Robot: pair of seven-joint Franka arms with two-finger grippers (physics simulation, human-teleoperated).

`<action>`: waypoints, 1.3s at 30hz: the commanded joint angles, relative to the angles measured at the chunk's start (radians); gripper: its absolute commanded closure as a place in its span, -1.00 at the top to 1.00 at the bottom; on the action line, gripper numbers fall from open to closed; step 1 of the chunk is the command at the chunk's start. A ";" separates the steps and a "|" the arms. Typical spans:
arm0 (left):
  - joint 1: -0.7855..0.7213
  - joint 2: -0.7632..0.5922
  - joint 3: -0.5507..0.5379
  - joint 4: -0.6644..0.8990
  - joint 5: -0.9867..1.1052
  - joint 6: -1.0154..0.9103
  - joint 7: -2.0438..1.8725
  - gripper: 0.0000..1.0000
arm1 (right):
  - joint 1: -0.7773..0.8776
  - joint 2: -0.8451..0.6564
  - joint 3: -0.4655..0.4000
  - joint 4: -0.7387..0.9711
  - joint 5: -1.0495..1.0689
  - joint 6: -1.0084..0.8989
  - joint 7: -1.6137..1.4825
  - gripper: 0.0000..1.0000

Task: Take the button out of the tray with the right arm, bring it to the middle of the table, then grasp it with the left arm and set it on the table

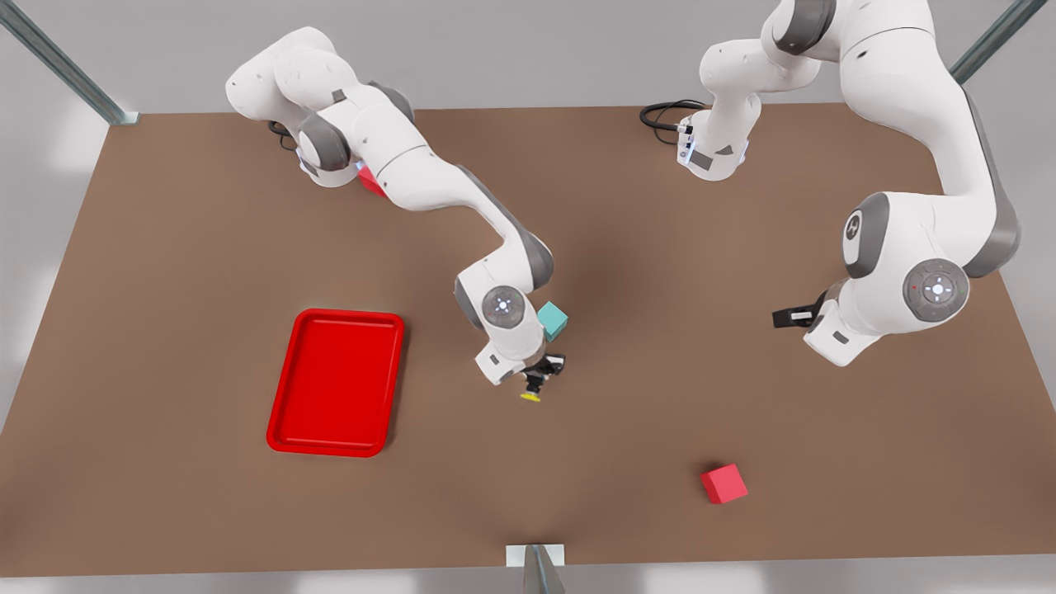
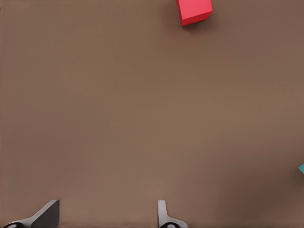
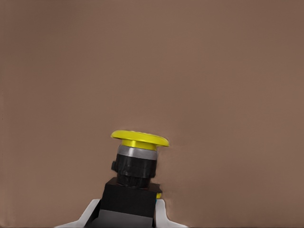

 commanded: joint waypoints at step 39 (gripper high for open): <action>-0.497 0.475 -0.056 0.082 0.089 0.479 0.135 1.00 | -0.815 -0.811 0.256 -0.434 -0.440 -0.552 -0.802 1.00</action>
